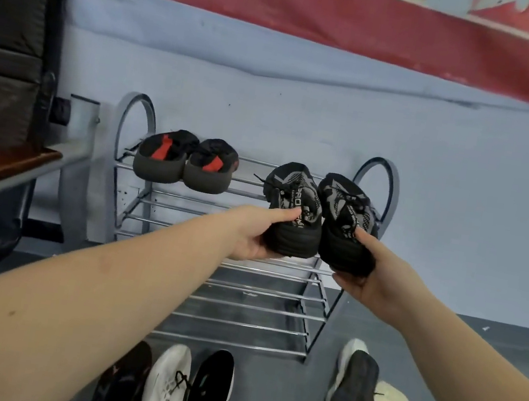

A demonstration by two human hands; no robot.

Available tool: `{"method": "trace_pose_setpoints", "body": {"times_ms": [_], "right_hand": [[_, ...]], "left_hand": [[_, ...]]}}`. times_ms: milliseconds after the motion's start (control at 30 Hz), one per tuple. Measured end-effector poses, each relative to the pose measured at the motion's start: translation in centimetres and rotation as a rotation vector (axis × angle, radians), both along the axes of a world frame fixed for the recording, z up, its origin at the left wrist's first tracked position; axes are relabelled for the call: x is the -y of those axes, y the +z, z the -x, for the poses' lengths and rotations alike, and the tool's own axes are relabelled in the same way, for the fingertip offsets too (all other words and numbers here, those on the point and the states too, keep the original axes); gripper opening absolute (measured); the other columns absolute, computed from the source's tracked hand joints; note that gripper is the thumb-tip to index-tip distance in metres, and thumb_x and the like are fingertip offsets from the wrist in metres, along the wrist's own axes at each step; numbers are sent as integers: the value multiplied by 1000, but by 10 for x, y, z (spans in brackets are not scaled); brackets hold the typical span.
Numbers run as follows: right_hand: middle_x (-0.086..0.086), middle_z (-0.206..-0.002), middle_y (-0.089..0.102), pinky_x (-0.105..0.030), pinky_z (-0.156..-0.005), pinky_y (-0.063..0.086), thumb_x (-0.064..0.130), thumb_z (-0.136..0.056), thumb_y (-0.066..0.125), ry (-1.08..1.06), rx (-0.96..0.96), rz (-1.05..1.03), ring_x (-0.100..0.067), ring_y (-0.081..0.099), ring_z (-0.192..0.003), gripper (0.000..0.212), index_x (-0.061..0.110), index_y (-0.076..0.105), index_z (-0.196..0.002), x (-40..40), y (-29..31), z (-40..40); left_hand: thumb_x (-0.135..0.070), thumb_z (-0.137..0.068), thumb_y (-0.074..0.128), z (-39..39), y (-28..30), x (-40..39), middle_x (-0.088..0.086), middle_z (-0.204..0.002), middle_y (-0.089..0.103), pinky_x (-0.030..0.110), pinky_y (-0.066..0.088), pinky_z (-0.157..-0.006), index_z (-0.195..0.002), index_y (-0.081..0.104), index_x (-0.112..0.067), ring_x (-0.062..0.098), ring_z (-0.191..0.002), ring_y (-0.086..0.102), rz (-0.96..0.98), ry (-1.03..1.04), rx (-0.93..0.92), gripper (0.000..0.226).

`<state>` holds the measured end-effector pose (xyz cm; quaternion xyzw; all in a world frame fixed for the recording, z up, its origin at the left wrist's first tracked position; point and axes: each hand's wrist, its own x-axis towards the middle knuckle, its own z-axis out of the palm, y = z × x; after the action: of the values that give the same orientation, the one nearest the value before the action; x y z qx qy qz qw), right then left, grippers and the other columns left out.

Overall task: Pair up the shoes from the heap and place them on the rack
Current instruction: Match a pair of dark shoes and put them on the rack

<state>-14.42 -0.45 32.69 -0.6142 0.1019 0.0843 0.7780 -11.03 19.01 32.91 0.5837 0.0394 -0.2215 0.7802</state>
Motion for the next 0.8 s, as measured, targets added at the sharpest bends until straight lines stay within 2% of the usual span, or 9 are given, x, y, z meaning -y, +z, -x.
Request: {"method": "trace_pose_setpoints", "body": {"times_ms": [100,200,333,400,533,600,667,733,800], "right_hand": [[-12,-107,65,-32,-62,55,33,-88,63,-18,-32,-7,-24,65,-82,37,10,58,-116,-1,1,-28],[-13,-103,64,-35,-68,53,31,-88,63,-26,-46,-14,-26,64,-81,38,8,58,-117,-2,-5,-57],[-14,-116,63,-34,-65,53,32,-89,63,-5,-60,-9,-27,65,-88,41,8,56,-122,0,-16,-82],[-12,-116,64,-34,-64,53,36,-89,62,-14,-26,-22,-26,66,-90,42,11,56,-123,2,-21,-88],[-4,-119,64,-30,-69,52,38,-86,63,42,104,55,-20,65,-98,48,22,51,-129,12,-29,-92],[-1,-121,63,-26,-67,54,29,-77,73,114,168,161,-17,65,-99,58,24,49,-130,16,-32,-90],[2,-113,65,-20,-61,54,15,-75,77,146,242,338,-12,67,-91,60,24,50,-127,18,-32,-86],[6,-106,65,-17,-61,53,13,-75,78,109,304,456,-9,66,-85,59,27,50,-124,18,-31,-85],[13,-106,63,-21,-73,52,20,-73,81,51,337,541,-7,63,-88,67,32,44,-127,17,-31,-86]], "left_hand": [[-31,-88,61,-25,1,1,4,-93,66,26,56,-61,-99,59,-14,15,-79,63,2,22,-38,20],[-33,-87,62,-49,-7,2,5,-92,65,26,57,-58,-96,58,-13,15,-77,62,-21,39,-66,22],[-30,-89,61,-70,-14,2,6,-89,65,27,54,-55,-93,59,-11,16,-75,62,-49,63,-68,20],[-29,-89,61,-74,-15,2,8,-93,66,28,54,-54,-96,59,-9,17,-77,63,-38,92,-53,21],[-32,-78,74,-81,-26,6,12,-114,66,33,58,-59,-119,54,-5,20,-88,68,-42,254,49,53],[-29,-72,80,-82,-32,6,10,-119,62,36,60,-68,-128,41,-6,23,-97,67,-54,272,130,72],[-15,-70,81,-78,-34,4,8,-122,61,38,57,-82,-131,40,-8,21,-104,65,-123,217,227,74],[-8,-65,83,-76,-33,3,5,-128,57,40,52,-94,-133,42,-9,20,-109,61,-299,193,344,80],[-19,-60,87,-77,-31,4,-1,-133,51,34,45,-100,-136,40,-12,17,-115,55,-535,212,462,89]]}}
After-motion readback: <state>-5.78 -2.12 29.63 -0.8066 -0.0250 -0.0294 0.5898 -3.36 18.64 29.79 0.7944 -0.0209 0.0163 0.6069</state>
